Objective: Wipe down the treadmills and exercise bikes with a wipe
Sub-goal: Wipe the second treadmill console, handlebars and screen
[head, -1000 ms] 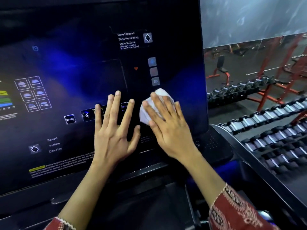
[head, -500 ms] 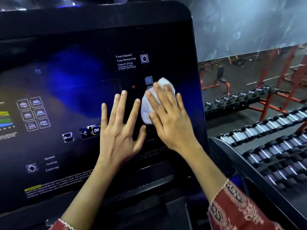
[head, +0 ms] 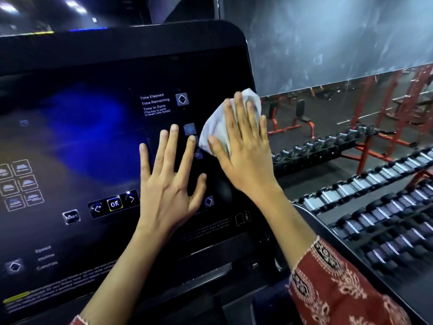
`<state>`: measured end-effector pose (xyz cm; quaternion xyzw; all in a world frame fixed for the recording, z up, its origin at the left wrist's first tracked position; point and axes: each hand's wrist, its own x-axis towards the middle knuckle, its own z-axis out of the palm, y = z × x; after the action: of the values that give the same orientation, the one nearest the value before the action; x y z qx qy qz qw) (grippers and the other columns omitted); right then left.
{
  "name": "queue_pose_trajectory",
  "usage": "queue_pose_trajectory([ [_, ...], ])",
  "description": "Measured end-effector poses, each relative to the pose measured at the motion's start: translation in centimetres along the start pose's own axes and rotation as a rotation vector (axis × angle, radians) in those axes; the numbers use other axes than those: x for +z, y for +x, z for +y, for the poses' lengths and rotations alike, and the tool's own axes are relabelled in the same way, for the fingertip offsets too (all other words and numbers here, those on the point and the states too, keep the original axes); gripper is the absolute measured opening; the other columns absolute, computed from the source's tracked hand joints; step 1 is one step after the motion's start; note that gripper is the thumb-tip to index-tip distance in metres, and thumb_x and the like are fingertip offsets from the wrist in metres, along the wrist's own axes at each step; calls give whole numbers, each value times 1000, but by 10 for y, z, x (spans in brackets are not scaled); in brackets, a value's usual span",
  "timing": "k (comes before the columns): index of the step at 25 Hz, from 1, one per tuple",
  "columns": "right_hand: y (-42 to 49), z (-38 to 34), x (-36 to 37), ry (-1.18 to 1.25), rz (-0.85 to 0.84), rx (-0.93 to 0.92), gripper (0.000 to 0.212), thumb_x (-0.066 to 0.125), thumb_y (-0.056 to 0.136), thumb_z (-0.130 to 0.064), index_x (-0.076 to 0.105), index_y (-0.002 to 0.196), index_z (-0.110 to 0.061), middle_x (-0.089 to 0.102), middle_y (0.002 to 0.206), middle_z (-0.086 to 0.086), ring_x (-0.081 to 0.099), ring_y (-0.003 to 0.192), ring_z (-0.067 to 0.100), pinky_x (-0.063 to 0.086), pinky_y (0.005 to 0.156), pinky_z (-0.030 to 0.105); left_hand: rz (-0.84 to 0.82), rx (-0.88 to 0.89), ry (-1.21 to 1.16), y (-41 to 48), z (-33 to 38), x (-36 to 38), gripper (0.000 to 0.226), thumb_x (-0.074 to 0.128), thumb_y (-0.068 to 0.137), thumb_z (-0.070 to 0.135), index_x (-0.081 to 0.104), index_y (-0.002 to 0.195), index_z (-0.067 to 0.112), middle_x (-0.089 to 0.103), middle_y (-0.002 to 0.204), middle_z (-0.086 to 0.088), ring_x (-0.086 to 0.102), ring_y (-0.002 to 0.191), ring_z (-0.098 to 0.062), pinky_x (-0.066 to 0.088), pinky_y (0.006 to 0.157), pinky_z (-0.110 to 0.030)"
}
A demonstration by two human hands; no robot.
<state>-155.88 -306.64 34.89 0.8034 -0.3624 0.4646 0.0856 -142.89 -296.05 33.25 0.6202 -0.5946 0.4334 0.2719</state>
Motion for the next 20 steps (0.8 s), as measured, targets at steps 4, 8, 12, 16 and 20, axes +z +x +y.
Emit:
queue_pose_trajectory([
  [4,-32,3,5,1,-5,204,75,17,99,-54,7,151,-2,2,160,14,0,148,26,6,121,43,-30,21,25,-12,10,2,64,46,91,45,41,143,7,28,151,-23,25,141,-33,11,114,-55],
  [8,-133,8,12,-19,-167,247,72,11,100,-54,-6,151,-5,-11,159,12,-7,148,27,1,120,41,-76,60,13,-41,24,2,63,49,91,42,42,142,8,26,152,-19,25,141,-32,10,115,-53],
  [12,-196,12,6,9,-329,302,72,5,98,-57,-22,149,-14,-25,157,6,-17,146,23,-11,118,37,-131,80,-9,-73,33,-3,63,51,89,41,42,143,9,26,152,-18,24,142,-31,8,116,-50],
  [16,-149,9,5,32,-235,313,69,9,100,-52,-16,148,-10,-23,155,7,-16,146,25,-14,118,39,-178,84,-37,-86,33,-9,62,49,90,39,40,144,10,25,153,-19,23,142,-31,10,116,-48],
  [20,-175,21,3,99,-277,240,62,20,102,-40,-8,150,-13,-17,157,2,-16,147,19,-7,120,35,-217,63,-62,-107,22,-21,59,49,90,37,41,144,12,25,153,-19,23,142,-31,11,116,-44],
])
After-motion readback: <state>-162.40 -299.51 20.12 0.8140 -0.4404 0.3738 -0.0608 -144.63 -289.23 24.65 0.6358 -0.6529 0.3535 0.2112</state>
